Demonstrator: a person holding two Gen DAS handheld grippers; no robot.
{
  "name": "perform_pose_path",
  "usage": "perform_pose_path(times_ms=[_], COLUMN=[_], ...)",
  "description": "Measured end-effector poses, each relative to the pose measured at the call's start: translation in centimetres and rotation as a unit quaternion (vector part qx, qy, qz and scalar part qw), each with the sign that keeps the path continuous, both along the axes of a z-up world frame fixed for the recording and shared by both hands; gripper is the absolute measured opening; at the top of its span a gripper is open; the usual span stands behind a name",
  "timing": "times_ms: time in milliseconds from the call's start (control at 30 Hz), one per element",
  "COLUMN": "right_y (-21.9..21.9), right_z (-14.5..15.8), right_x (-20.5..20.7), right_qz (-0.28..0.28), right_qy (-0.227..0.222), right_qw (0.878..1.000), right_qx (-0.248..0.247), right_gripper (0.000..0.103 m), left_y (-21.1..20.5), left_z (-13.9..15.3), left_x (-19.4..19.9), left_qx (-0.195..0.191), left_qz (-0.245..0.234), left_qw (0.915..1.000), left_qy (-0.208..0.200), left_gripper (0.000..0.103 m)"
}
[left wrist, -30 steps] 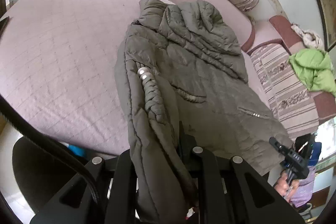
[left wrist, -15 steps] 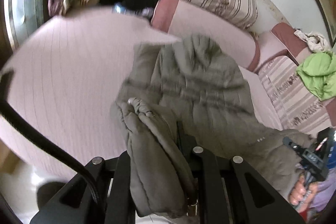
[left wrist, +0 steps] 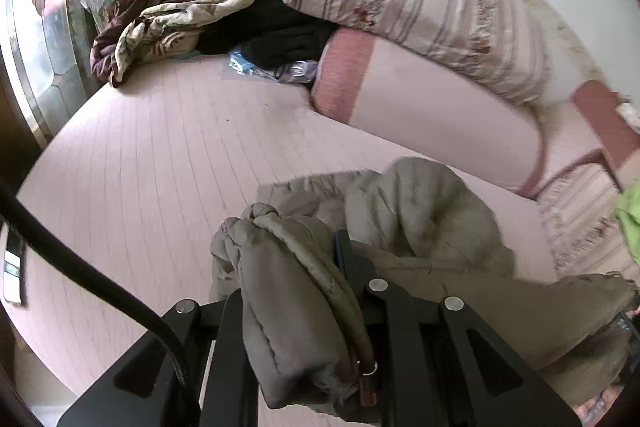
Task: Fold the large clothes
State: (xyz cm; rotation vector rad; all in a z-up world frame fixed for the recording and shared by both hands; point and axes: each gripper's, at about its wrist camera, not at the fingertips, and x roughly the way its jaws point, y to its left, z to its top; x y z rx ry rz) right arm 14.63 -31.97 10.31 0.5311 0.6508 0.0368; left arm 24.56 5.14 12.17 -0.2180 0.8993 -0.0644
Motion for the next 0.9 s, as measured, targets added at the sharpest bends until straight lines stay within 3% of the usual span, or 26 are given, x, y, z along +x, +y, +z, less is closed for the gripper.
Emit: perform_pose_path(times_ms=[233, 433, 700, 900], right_y=[-2.1, -3.1, -3.7, -4.7], right_z=[-2.7, -6.6, -11.4, -14.2], right_x=[8.7, 14.9, 19.9, 20.6], right_qz=[-0.048, -0.071, -0.074, -0.08], right_qy=[0.048, 0.09, 0.133, 0.14], right_qw=[0.998, 0.993, 0.988, 0.987], right_qx=[-0.003, -0.009, -0.037, 0.004], right_gripper=[0.017, 0.017, 0.018, 0.021], left_y=[-1.3, -2.7, -4.5, -5.0], left_z=[-4.4, -9.3, -14.8, -16.2], left_x=[9.9, 15.5, 19.5, 20.5], left_qx=[0.042, 0.074, 0.106, 0.114], left_qz=[0.056, 0.078, 0.083, 0.072], left_qw=[0.9954, 0.9888, 0.9842, 0.9846], left_qy=[0.065, 0.103, 0.115, 0.112], left_gripper=[0.016, 0.016, 0.02, 0.021])
